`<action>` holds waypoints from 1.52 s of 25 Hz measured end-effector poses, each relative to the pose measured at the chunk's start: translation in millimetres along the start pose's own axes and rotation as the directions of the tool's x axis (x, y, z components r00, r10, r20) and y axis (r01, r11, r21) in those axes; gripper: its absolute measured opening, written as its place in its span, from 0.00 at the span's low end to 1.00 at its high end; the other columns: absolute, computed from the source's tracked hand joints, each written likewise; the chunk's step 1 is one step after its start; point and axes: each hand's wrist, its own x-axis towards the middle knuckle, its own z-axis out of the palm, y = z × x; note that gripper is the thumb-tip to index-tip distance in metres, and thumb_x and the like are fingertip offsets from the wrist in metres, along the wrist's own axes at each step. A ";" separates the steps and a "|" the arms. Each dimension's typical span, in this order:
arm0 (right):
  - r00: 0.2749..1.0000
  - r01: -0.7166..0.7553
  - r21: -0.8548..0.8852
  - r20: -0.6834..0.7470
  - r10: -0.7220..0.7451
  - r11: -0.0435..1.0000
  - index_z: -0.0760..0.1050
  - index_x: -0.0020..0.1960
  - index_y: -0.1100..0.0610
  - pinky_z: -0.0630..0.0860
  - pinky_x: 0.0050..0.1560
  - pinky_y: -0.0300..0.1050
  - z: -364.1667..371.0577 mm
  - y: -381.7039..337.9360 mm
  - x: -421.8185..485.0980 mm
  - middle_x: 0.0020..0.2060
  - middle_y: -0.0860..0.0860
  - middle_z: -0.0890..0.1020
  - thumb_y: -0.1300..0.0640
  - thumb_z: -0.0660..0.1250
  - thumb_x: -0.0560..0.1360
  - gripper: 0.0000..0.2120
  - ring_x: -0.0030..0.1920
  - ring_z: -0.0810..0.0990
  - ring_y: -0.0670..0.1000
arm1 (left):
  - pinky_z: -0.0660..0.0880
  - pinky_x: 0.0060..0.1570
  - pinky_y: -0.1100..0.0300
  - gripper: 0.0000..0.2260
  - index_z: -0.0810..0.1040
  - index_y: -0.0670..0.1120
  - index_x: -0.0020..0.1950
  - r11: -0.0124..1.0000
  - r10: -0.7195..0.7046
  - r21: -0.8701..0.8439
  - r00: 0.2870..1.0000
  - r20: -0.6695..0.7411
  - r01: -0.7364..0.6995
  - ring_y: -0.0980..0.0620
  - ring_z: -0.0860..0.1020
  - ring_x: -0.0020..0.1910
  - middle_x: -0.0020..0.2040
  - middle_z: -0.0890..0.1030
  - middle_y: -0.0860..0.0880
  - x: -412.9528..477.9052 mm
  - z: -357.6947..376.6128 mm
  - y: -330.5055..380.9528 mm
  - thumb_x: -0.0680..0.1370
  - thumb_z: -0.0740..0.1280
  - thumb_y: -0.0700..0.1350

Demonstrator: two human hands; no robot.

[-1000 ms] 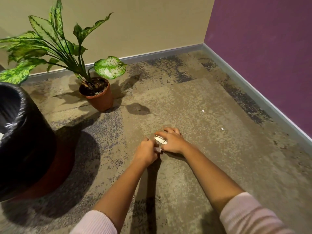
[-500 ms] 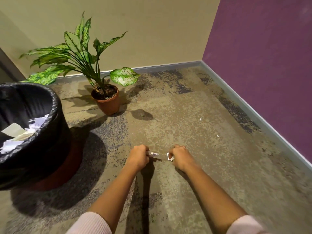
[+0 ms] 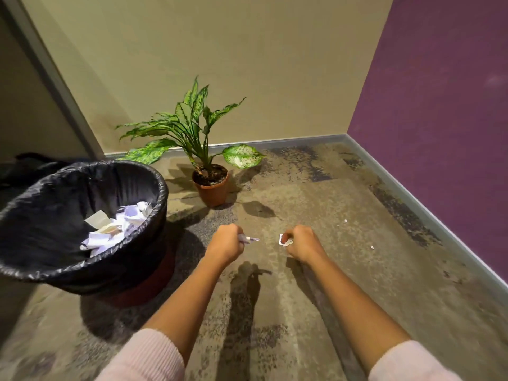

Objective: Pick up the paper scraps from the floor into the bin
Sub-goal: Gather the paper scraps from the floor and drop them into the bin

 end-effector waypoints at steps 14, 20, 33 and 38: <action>0.924 0.382 0.044 -0.036 -0.380 0.923 0.83 0.49 0.51 0.76 0.55 0.48 -60.1 -223.2 3.8 0.51 0.55 0.80 0.60 0.69 0.72 0.09 0.54 0.79 0.58 | 0.72 0.41 0.54 0.07 0.77 0.47 0.33 0.992 -0.096 -0.113 0.947 -0.306 0.064 0.39 0.80 0.46 0.40 0.83 0.41 -24.2 -189.7 -30.8 0.72 0.70 0.42; 0.871 0.490 0.067 -0.010 -0.490 0.869 0.83 0.48 0.53 0.75 0.54 0.49 -57.8 -291.5 2.4 0.52 0.56 0.79 0.63 0.70 0.72 0.08 0.54 0.79 0.57 | 0.73 0.38 0.56 0.10 0.78 0.44 0.33 0.982 -0.187 -0.100 0.918 -0.350 0.162 0.40 0.81 0.43 0.37 0.83 0.42 -28.3 -244.9 -83.7 0.72 0.71 0.47; 0.829 0.541 0.060 0.127 -0.544 0.839 0.78 0.63 0.48 0.69 0.69 0.53 -23.5 -340.5 3.1 0.64 0.59 0.70 0.61 0.71 0.73 0.20 0.66 0.70 0.60 | 0.77 0.57 0.48 0.28 0.75 0.47 0.66 0.917 -0.358 0.129 0.921 -0.151 0.378 0.45 0.78 0.58 0.61 0.79 0.46 -45.2 -255.1 -157.7 0.67 0.76 0.48; 0.853 0.512 0.001 0.112 -0.509 0.859 0.72 0.69 0.48 0.68 0.66 0.55 -31.1 -315.2 8.5 0.63 0.59 0.70 0.61 0.68 0.74 0.24 0.68 0.65 0.61 | 0.78 0.55 0.49 0.24 0.75 0.46 0.65 0.944 -0.283 0.121 0.941 -0.188 0.308 0.44 0.79 0.56 0.61 0.79 0.45 -37.6 -241.0 -133.1 0.71 0.73 0.51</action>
